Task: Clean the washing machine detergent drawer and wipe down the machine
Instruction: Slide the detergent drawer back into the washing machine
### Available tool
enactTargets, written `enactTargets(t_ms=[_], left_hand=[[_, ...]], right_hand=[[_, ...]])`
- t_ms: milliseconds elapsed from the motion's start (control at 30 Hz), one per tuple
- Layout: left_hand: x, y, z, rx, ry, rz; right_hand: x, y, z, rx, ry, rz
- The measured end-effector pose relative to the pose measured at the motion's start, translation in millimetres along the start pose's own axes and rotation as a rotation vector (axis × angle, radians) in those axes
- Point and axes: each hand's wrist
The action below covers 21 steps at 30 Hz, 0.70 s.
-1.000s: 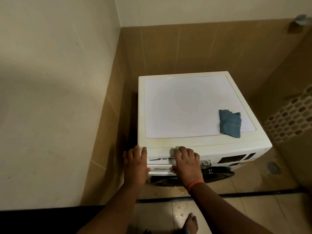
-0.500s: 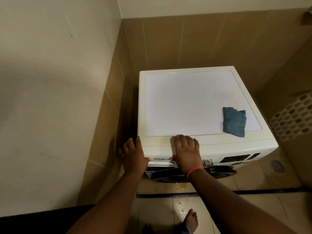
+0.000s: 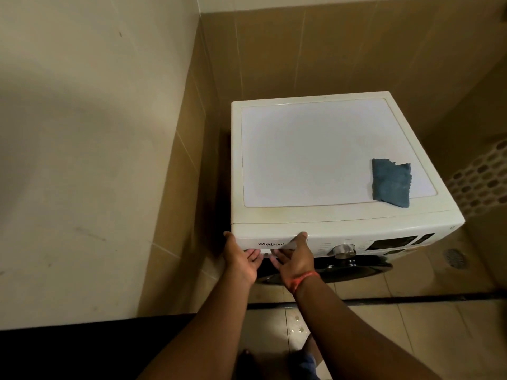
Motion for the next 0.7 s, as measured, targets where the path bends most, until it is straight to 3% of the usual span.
enactTargets(t_ms=[300,500,700], left_hand=[[2,12,-9,0.075,-0.042,-0.037],[23,0,-32,0.064,0.216,-0.086],[47,-31,-67,0.022,0.518,-0.090]], right_hand=[[-17,11,-10,0.093,0.146,0.003],[-35,-6,-40,0.052,0.017,-0.041],[-44,-38,-86,-0.054,-0.281,-0.005]])
Point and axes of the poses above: each hand's wrist, its own y-axis towards the middle knuckle, its own z-axis out of the palm, x = y × z, and after that the axes turned 6 degrees about y, right-handed
